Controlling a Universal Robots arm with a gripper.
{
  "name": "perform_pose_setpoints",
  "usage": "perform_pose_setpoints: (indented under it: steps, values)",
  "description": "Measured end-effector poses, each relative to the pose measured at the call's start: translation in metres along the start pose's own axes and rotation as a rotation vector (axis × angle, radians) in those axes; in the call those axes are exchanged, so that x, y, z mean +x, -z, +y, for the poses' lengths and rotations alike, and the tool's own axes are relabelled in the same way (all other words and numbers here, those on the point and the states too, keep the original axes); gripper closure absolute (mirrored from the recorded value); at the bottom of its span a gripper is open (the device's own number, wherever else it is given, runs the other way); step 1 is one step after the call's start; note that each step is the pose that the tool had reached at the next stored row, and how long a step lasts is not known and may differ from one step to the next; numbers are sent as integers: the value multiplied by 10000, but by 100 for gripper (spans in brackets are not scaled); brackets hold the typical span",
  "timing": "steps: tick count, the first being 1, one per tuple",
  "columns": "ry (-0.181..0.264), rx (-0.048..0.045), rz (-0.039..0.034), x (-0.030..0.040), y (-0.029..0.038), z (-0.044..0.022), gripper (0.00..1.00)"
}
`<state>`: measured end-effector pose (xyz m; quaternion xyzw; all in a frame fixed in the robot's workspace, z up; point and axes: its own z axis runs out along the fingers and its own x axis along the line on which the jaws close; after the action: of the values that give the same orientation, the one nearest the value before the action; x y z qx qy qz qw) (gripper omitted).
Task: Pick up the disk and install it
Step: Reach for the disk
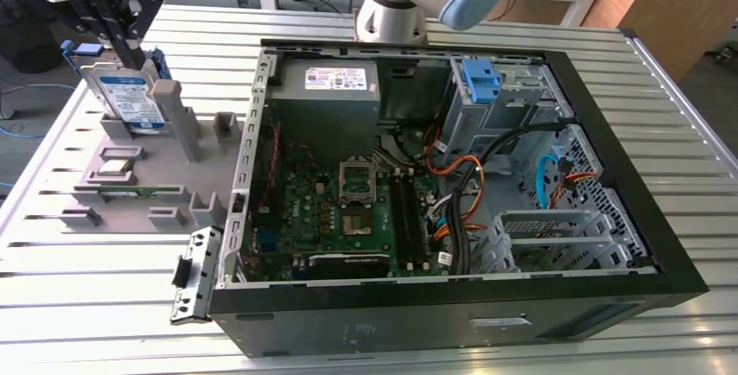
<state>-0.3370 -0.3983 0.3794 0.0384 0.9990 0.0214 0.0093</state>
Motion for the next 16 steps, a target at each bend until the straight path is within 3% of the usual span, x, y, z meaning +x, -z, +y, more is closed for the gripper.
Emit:
perform_pose_setpoints:
  steps: [16]
  values:
    - [-4,-2,-1,89,-22,2,89]
